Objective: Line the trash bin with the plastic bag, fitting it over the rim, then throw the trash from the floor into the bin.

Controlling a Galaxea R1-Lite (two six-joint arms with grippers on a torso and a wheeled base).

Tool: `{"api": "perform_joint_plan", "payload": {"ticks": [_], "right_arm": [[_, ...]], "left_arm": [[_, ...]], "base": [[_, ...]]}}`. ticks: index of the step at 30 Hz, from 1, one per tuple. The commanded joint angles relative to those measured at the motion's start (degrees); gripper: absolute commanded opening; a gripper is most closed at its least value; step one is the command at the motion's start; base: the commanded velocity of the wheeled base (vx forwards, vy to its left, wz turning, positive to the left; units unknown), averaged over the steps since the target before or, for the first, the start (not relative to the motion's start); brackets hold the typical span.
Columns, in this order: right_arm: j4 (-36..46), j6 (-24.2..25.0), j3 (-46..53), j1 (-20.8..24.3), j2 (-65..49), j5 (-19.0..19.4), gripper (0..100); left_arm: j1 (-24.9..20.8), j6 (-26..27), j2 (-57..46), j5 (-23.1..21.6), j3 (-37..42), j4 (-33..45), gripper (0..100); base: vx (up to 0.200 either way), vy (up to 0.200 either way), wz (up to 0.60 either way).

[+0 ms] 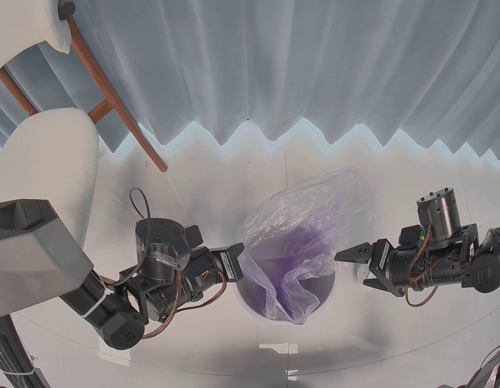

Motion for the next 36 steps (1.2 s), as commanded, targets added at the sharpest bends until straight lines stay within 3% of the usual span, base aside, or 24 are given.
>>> {"api": "perform_joint_plan", "payload": {"ticks": [1, 8, 21, 22, 29, 36], "right_arm": [[-0.45, 3.13, 0.02, 4.81, 0.79, 0.04, 100], [-8.36, 3.13, -2.62, 5.16, 10.1, -2.16, 100], [-8.36, 4.27, -15.45, 4.46, 20.21, -5.85, 100], [-8.36, 4.88, -16.06, 4.55, 20.47, -6.03, 0], [-7.31, 6.11, -14.13, 4.37, 19.68, -6.12, 0], [-4.94, 2.6, -9.38, 2.44, 13.71, -6.12, 0]], "left_arm": [[-0.34, 0.24, -1.19, 0.09, 0.43, -0.06, 0], [-0.61, 0.24, -1.19, 0.0, 1.93, -1.9, 0], [-0.96, 1.03, -0.66, -0.09, 4.83, -5.68, 0], [-0.96, 1.03, -0.66, 0.0, 4.92, -5.68, 0], [-0.87, 1.11, -0.66, -0.09, 4.83, -5.68, 0], [0.01, 3.58, -1.1, -0.35, 6.85, -6.39, 0]], "base": [[0.0, 0.0, 0.0], [0.0, 0.0, 0.0], [0.0, 0.0, 0.0], [0.0, 0.0, 0.0], [0.0, 0.0, 0.0], [0.0, 0.0, 0.0]]}}
